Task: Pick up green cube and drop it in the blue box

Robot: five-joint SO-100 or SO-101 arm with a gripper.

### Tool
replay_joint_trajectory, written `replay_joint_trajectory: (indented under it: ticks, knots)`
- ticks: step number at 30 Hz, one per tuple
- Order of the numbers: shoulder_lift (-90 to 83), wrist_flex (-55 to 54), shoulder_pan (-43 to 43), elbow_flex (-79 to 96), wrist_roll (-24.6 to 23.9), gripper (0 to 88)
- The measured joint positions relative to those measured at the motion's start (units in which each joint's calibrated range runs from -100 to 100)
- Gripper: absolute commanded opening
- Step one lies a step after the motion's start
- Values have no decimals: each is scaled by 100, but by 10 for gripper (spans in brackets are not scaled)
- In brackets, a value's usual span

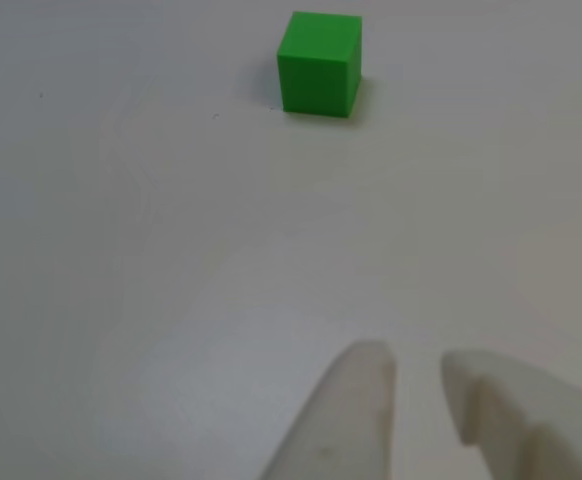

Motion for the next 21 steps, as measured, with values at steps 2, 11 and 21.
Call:
replay_joint_trajectory:
  ticks: [2,11,21]
  knots:
    - [0,0,0,0,0,5]
    - [0,0,-7,0,-15,5]
    - [50,0,-7,-36,-15,5]
